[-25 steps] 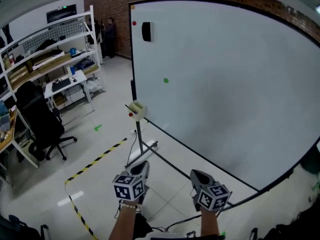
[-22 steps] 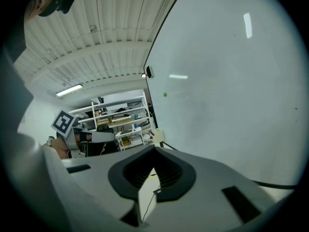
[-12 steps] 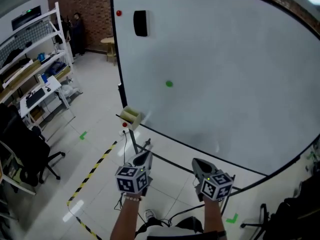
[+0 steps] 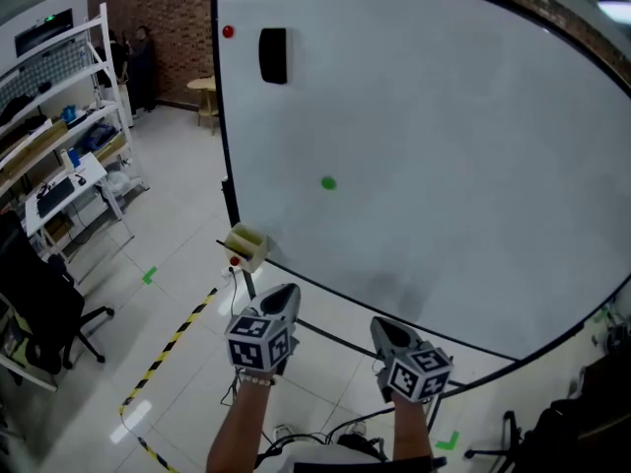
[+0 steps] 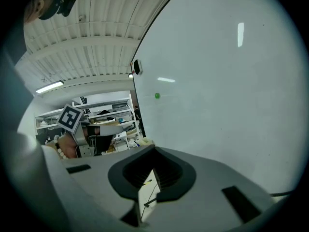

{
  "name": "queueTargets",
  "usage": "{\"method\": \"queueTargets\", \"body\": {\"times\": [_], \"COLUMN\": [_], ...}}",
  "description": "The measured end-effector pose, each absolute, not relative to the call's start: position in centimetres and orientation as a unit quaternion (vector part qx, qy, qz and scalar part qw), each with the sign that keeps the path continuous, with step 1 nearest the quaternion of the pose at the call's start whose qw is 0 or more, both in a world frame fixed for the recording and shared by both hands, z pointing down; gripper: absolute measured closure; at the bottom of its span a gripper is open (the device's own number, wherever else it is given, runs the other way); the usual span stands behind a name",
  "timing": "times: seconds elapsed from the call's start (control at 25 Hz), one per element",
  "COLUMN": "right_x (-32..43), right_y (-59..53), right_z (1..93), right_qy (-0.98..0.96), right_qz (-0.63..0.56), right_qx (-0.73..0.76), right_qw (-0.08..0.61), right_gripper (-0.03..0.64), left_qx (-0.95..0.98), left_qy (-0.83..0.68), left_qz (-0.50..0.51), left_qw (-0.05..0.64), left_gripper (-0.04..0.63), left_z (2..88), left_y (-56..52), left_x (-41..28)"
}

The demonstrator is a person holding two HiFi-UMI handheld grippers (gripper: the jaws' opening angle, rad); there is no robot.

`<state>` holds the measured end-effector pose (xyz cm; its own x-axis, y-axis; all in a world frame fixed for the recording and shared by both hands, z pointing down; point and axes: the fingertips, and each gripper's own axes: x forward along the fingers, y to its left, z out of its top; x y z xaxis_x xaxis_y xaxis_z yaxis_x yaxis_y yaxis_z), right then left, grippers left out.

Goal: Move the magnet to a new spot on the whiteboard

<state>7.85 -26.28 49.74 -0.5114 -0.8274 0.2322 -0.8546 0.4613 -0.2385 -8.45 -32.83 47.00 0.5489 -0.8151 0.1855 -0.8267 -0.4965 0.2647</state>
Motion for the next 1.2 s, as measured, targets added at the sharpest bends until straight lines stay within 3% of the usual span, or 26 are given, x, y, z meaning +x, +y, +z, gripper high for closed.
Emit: {"method": "queueTargets", "body": {"times": [0.08,0.16,0.28,0.4,0.48,0.76,1.2], "right_x": [8.8,9.6,10.9,11.8,12.4,14.3,16.8], "right_y": [-26.8,-27.0,-27.2,-27.5,-27.7,-27.8,-28.3], "right_z": [49.5,49.1,48.5,48.1,48.0,47.1,47.3], "right_qy": [-0.854,-0.853,-0.851,-0.849,-0.847,-0.84,-0.821], "right_qz": [0.161,0.162,0.158,0.152,0.15,0.138,0.143], "right_qx": [0.492,0.495,0.501,0.506,0.509,0.524,0.553], "right_qw": [0.041,0.037,0.029,0.023,0.019,0.016,0.011], "right_gripper": [0.612,0.612,0.612,0.612,0.612,0.612,0.611], "left_qx": [0.868,0.872,0.874,0.874,0.873,0.87,0.862], "left_qy": [-0.475,-0.473,-0.477,-0.482,-0.485,-0.492,-0.505], "left_qz": [0.015,0.014,0.015,0.019,0.016,0.018,0.03], "left_qw": [0.147,0.129,0.091,0.061,0.047,0.017,0.027], "left_gripper": [0.57,0.482,0.48,0.368,0.351,0.348,0.359], "left_z": [45.6,44.0,41.5,39.2,37.9,35.7,35.9], "left_y": [-34.0,-35.3,-37.3,-39.6,-41.0,-45.6,-50.4], "left_x": [-7.7,-6.9,-5.9,-4.9,-4.4,-2.7,-2.5]}}
